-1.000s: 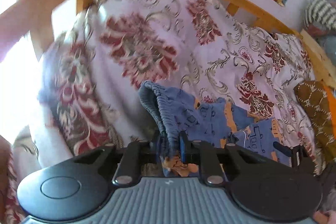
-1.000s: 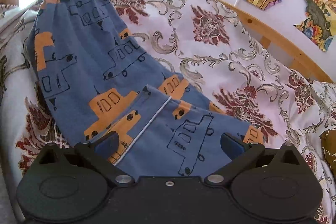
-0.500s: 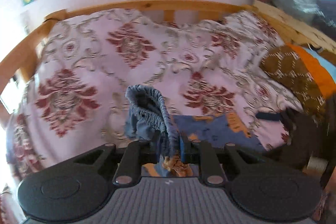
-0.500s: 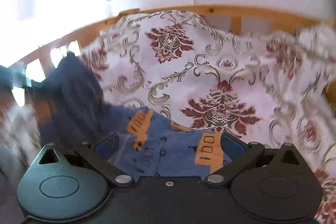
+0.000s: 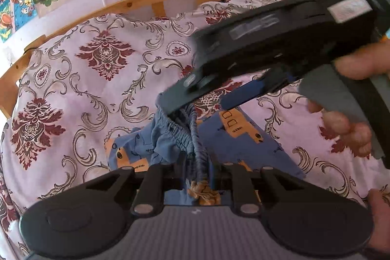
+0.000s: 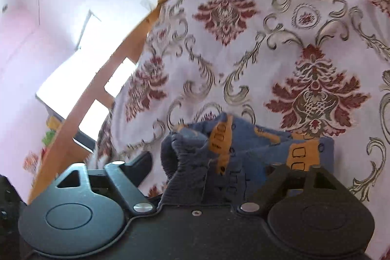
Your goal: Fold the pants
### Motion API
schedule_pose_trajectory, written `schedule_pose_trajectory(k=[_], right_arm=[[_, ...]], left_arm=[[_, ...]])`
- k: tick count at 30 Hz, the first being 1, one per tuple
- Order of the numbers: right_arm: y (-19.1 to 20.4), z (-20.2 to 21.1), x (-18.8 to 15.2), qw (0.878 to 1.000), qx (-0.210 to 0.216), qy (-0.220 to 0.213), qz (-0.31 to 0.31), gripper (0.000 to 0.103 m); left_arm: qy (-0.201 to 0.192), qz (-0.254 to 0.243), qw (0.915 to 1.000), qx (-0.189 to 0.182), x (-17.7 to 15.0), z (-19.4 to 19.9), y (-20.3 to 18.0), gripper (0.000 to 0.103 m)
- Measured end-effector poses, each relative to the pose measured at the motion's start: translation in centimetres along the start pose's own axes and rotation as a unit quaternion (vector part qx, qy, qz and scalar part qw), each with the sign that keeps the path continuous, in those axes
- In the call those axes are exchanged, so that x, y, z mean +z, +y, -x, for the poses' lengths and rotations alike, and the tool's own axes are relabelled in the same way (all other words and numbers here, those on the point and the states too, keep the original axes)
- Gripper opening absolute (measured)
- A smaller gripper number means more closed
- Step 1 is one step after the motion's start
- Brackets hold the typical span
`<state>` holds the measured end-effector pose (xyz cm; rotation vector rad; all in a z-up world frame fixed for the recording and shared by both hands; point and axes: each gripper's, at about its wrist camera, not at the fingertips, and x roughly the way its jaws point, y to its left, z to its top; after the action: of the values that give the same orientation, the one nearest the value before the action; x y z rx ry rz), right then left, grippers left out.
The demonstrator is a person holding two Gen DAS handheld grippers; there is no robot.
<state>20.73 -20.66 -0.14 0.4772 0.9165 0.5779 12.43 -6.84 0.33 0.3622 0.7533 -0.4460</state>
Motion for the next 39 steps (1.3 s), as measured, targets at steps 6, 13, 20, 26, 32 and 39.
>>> schedule_pose_trajectory(k=[6, 13, 20, 26, 32, 39], right_arm=[[0.2, -0.9, -0.6, 1.0, -0.017, 0.011, 0.016, 0.031], [-0.7, 0.7, -0.8, 1.0, -0.007, -0.001, 0.001, 0.02], [-2.3, 2.6, -0.8, 1.0, -0.014, -0.006, 0.003, 0.019], [-4.6, 3.3, -1.1, 0.999, -0.031, -0.003, 0.012, 0.019], [-6.9, 3.3, -1.9, 0.998, -0.055, -0.005, 0.008, 0.018], [-8.3, 2.9, -3.3, 0.996, -0.09, -0.015, 0.009, 0.042]], left_arm=[[0.004, -0.021, 0.9997, 0.014, 0.0, -0.6, -1.2, 0.019], [0.001, -0.032, 0.9992, 0.024, 0.3, -0.6, -2.4, 0.019], [-0.004, -0.031, 0.9993, 0.02, 1.3, -0.8, -4.4, 0.019], [0.003, -0.027, 0.9996, 0.01, 1.9, -2.2, -6.2, 0.019], [0.014, -0.023, 0.9996, -0.006, 1.9, -4.5, -7.7, 0.019], [0.023, -0.013, 0.9986, -0.045, 0.7, -6.3, -8.1, 0.038]])
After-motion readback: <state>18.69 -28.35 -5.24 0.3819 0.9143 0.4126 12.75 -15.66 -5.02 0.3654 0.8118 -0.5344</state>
